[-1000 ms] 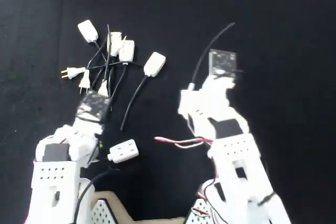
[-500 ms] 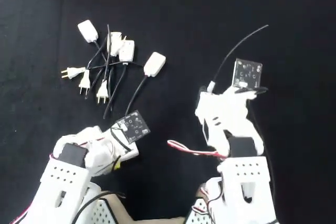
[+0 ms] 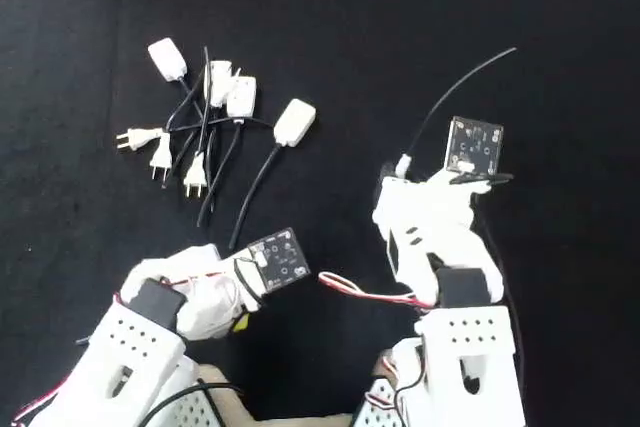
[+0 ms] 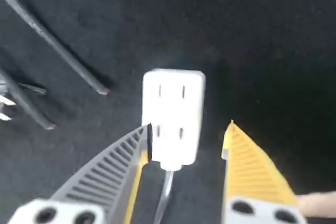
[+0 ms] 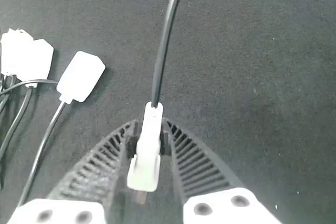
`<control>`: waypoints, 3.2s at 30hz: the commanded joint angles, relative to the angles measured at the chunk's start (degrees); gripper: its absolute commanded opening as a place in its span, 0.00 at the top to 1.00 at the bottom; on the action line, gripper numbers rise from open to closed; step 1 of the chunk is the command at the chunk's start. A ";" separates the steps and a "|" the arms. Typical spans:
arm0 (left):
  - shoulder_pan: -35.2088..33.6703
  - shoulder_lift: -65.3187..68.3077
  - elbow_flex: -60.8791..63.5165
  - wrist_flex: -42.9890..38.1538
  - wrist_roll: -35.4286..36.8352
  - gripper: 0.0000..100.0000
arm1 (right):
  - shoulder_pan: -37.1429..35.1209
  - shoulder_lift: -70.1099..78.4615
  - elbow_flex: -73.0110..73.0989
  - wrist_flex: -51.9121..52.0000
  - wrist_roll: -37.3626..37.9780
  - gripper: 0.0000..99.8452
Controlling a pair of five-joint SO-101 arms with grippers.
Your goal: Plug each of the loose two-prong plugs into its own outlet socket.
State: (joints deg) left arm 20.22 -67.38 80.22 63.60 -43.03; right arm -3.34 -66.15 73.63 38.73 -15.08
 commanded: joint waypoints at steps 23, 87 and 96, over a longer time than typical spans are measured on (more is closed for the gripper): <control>1.10 2.02 -4.79 1.58 5.36 0.97 | -2.99 -1.01 -0.40 0.00 0.62 0.99; -2.42 55.74 -41.10 -12.04 14.42 0.77 | -2.64 -1.10 -0.57 1.49 4.48 0.99; -4.00 41.58 -35.21 -10.55 17.05 0.75 | -3.08 -1.10 -0.40 1.49 4.66 0.99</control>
State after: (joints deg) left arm 17.32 -20.88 45.05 52.26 -26.68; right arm -5.54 -66.15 73.63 40.22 -11.03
